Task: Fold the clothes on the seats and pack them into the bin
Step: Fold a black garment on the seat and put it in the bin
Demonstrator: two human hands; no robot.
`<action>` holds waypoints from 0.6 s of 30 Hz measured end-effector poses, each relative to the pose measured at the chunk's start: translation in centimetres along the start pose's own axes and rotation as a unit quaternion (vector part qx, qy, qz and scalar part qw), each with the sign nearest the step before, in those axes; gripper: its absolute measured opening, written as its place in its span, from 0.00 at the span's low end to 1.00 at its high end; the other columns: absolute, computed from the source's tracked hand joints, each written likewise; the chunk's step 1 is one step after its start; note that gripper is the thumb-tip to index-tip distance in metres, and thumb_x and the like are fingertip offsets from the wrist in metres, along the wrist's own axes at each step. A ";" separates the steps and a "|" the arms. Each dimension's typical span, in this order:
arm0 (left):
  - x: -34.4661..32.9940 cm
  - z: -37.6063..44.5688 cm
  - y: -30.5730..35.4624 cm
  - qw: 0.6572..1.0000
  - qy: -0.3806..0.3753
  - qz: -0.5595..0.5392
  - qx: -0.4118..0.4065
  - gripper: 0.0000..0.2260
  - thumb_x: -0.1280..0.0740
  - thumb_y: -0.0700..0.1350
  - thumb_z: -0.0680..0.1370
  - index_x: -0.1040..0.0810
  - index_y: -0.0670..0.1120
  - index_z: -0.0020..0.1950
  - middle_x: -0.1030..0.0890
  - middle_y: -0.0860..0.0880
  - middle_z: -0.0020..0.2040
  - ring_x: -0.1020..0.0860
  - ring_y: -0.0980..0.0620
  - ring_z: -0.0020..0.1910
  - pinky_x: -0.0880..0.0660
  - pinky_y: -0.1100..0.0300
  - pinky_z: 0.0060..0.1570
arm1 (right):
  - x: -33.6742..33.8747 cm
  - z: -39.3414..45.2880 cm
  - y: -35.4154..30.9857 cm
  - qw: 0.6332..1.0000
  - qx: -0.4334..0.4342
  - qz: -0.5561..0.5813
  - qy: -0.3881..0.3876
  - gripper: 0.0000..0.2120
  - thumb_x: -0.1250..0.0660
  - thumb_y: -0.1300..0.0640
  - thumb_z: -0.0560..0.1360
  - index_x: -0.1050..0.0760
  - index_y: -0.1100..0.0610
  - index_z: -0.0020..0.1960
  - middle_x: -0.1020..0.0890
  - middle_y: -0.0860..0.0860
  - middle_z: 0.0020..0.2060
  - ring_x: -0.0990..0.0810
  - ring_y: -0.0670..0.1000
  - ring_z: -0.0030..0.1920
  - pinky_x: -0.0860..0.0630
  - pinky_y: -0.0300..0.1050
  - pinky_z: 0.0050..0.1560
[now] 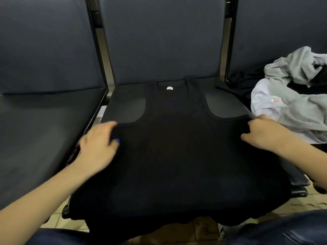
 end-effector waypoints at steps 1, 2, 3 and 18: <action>-1.1 -0.9 1.0 0.998 -0.047 0.037 -0.037 0.24 0.39 0.47 0.80 0.40 0.50 0.76 0.39 0.49 0.77 0.46 0.49 0.76 0.50 0.49 0.73 | -0.2 -0.5 -0.6 0.999 0.009 -0.049 0.001 0.20 0.37 0.48 0.76 0.29 0.60 0.62 0.35 0.61 0.66 0.35 0.62 0.67 0.34 0.53 0.65; -2.3 -1.7 1.6 0.991 -0.097 0.069 -0.061 0.24 0.43 0.51 0.82 0.43 0.51 0.77 0.44 0.52 0.78 0.50 0.52 0.77 0.56 0.50 0.74 | -0.4 -0.9 -1.3 0.995 0.028 -0.096 0.014 0.25 0.38 0.45 0.77 0.34 0.60 0.67 0.40 0.61 0.70 0.39 0.62 0.70 0.38 0.53 0.67; -3.4 -2.3 1.9 0.982 -0.139 0.100 -0.075 0.24 0.47 0.55 0.82 0.46 0.52 0.78 0.48 0.53 0.79 0.54 0.53 0.77 0.60 0.51 0.74 | -0.7 -1.2 -2.2 0.990 0.056 -0.127 0.028 0.30 0.41 0.42 0.78 0.39 0.59 0.72 0.45 0.60 0.73 0.43 0.60 0.73 0.41 0.53 0.70; -3.3 0.1 -1.9 0.968 -0.134 0.211 0.005 0.27 0.56 0.59 0.82 0.55 0.52 0.79 0.57 0.52 0.79 0.60 0.50 0.77 0.59 0.46 0.74 | -3.8 1.7 -0.1 0.988 0.074 -0.126 -0.041 0.31 0.58 0.38 0.80 0.61 0.50 0.78 0.62 0.48 0.77 0.63 0.47 0.76 0.63 0.59 0.73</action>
Point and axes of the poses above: each hand's wrist, its own z-axis towards the middle knuckle, its own x-axis out of the back of the hand, y = z × x, the point moved 4 cm from there along z, towards the middle knuckle
